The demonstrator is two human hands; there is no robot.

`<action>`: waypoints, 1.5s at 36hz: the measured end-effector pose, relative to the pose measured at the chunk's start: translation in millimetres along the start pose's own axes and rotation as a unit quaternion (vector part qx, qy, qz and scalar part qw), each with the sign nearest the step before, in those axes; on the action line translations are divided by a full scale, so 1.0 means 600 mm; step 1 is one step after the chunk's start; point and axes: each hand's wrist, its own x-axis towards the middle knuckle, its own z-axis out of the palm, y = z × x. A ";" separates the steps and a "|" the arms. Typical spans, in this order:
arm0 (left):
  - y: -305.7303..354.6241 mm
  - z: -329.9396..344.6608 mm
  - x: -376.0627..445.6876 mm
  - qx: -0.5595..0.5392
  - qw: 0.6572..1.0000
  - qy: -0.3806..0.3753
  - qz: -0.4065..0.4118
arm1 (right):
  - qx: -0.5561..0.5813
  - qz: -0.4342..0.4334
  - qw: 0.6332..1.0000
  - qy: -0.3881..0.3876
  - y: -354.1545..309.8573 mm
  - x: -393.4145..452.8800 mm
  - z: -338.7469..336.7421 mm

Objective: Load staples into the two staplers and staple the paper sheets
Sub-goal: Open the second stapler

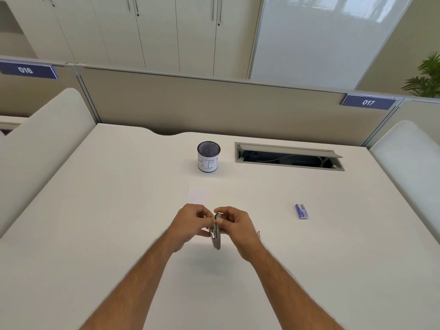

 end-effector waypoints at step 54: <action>-0.035 0.006 0.011 -0.269 0.948 0.038 -0.168 | -0.177 -0.213 0.959 -0.054 -0.001 -0.045 0.050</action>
